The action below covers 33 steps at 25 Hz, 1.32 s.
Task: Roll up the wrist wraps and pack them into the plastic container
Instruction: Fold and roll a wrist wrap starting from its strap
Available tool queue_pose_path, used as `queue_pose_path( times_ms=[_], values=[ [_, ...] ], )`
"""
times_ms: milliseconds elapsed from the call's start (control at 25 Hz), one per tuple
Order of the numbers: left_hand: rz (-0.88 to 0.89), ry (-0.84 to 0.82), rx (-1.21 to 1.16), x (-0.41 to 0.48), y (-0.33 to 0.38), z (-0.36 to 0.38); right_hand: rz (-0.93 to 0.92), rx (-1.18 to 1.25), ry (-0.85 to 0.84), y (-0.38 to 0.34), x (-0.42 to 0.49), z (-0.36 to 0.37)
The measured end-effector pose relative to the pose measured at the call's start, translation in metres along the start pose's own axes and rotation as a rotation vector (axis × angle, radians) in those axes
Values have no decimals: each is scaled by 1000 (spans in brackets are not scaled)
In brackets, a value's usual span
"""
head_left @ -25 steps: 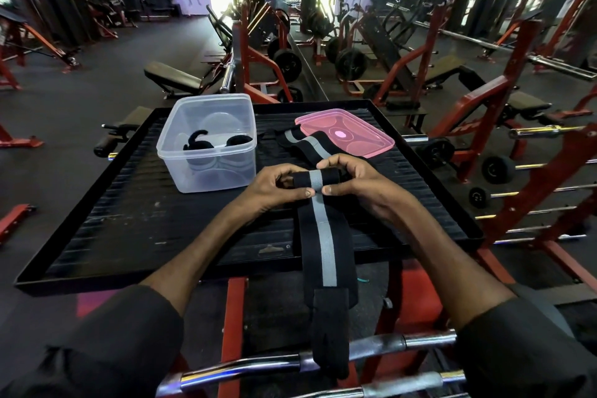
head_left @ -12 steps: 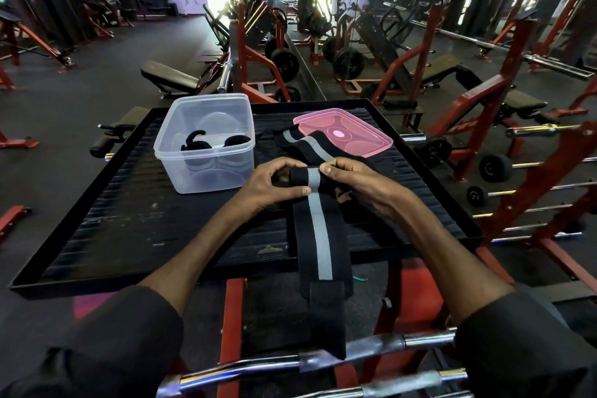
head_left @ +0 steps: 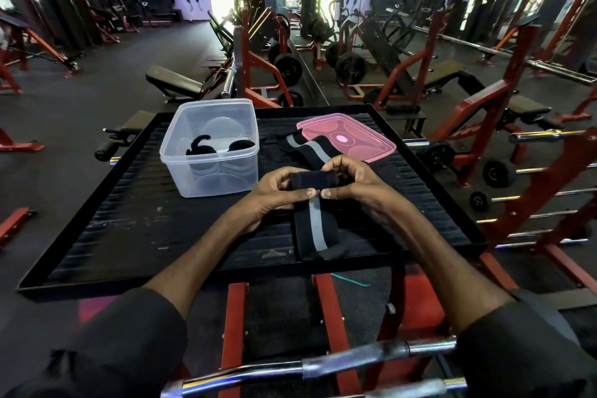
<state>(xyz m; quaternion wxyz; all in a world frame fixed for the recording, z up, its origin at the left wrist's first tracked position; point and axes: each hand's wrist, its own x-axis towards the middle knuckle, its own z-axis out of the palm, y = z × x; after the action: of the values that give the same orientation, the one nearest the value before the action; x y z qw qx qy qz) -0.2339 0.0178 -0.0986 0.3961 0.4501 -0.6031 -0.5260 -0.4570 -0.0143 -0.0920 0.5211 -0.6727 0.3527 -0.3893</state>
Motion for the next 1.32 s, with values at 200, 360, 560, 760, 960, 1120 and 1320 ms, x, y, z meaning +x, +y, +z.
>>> queue_pose_path(
  times_ms=[200,360,560,760,960,1120,1320],
  values=[
    [51,78,16,4,0,4,231,269,1,-18,7,-2],
    [161,96,8,6,0,5,323,77,-19,-11,9,-3],
    [192,68,73,7,-2,3,267,50,-5,1,5,-5],
    [-72,-145,-78,9,-5,4,139,162,40,10,0,4],
    [-89,-135,-139,16,-7,-2,65,236,76,7,-1,6],
    [-78,-90,-83,11,-4,-3,102,249,39,12,2,1],
    [74,23,35,11,-7,3,238,494,-38,-1,7,-10]
  ],
)
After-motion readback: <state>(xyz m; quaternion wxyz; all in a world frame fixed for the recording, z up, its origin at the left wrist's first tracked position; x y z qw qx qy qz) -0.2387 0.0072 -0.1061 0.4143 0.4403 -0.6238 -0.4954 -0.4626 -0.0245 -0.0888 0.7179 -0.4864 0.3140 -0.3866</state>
